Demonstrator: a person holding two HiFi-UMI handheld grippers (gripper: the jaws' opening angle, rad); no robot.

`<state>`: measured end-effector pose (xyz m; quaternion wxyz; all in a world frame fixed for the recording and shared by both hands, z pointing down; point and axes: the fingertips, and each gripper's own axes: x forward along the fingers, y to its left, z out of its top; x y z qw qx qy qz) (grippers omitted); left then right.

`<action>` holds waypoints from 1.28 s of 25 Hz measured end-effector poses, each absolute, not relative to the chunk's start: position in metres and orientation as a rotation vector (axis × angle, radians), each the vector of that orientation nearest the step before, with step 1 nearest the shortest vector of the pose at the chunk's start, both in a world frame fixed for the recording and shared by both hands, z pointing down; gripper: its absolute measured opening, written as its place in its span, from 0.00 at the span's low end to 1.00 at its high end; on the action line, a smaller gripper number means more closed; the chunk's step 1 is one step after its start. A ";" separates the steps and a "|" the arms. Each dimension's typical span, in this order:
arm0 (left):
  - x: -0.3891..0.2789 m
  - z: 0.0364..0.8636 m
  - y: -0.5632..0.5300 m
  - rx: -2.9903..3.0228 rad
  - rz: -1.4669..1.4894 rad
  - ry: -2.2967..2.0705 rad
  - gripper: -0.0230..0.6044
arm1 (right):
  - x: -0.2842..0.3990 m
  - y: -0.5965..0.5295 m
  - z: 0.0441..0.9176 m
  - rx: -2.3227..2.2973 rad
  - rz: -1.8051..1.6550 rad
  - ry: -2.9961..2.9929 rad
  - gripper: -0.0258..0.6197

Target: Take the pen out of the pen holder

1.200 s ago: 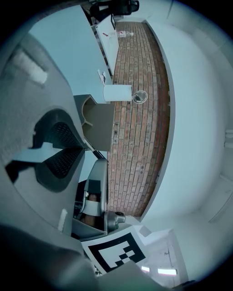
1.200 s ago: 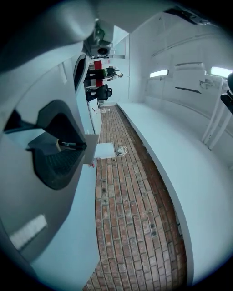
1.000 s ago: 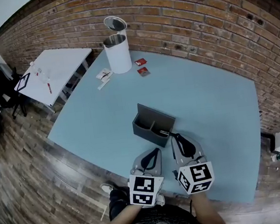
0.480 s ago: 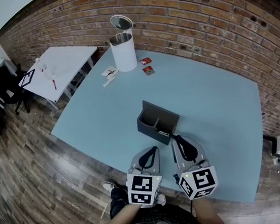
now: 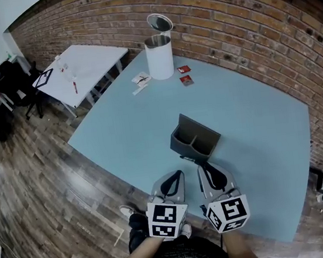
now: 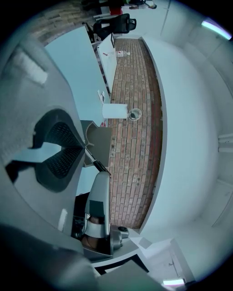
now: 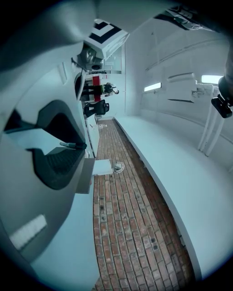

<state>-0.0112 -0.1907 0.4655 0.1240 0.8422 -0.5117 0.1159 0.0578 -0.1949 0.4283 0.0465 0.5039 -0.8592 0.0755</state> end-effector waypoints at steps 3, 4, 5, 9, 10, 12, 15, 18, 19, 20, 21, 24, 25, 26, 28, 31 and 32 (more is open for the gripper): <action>-0.020 0.467 -0.189 2.432 0.333 -1.518 0.04 | 0.048 -0.195 0.433 1.498 0.241 -2.632 0.11; -0.024 0.467 -0.188 2.421 0.331 -1.529 0.04 | 0.044 -0.195 0.434 1.481 0.241 -2.635 0.11; -0.027 0.468 -0.188 2.411 0.328 -1.540 0.04 | 0.040 -0.194 0.436 1.464 0.239 -2.636 0.11; -0.040 0.468 -0.184 2.378 0.316 -1.578 0.04 | 0.026 -0.193 0.443 1.407 0.237 -2.641 0.11; -0.043 0.469 -0.184 2.371 0.314 -1.587 0.04 | 0.022 -0.193 0.444 1.394 0.236 -2.644 0.11; -0.051 0.469 -0.183 2.354 0.311 -1.606 0.04 | 0.015 -0.192 0.446 1.367 0.229 -2.653 0.11; -0.060 0.470 -0.181 2.331 0.308 -1.630 0.04 | 0.005 -0.191 0.449 1.328 0.230 -2.656 0.11; -0.068 0.470 -0.178 2.314 0.305 -1.651 0.04 | -0.004 -0.188 0.452 1.293 0.222 -2.658 0.11; -0.070 0.470 -0.178 2.310 0.303 -1.657 0.04 | -0.006 -0.188 0.452 1.282 0.217 -2.658 0.11; -0.072 0.469 -0.177 2.306 0.298 -1.663 0.04 | -0.009 -0.188 0.452 1.273 0.211 -2.659 0.11; -0.073 0.468 -0.177 2.304 0.293 -1.669 0.04 | -0.010 -0.187 0.452 1.265 0.206 -2.658 0.11; -0.075 0.466 -0.176 2.305 0.282 -1.676 0.04 | -0.013 -0.187 0.453 1.254 0.193 -2.654 0.11; -0.076 0.465 -0.176 2.306 0.281 -1.678 0.04 | -0.014 -0.186 0.453 1.252 0.187 -2.653 0.11; -0.076 0.465 -0.175 2.307 0.279 -1.679 0.04 | -0.015 -0.186 0.453 1.249 0.181 -2.652 0.11; -0.076 0.464 -0.175 2.308 0.276 -1.680 0.04 | -0.015 -0.184 0.452 1.245 0.173 -2.651 0.11; -0.075 0.463 -0.174 2.308 0.273 -1.679 0.04 | -0.015 -0.184 0.451 1.245 0.171 -2.650 0.11; -0.075 0.463 -0.174 2.308 0.274 -1.678 0.04 | -0.014 -0.184 0.451 1.245 0.173 -2.649 0.11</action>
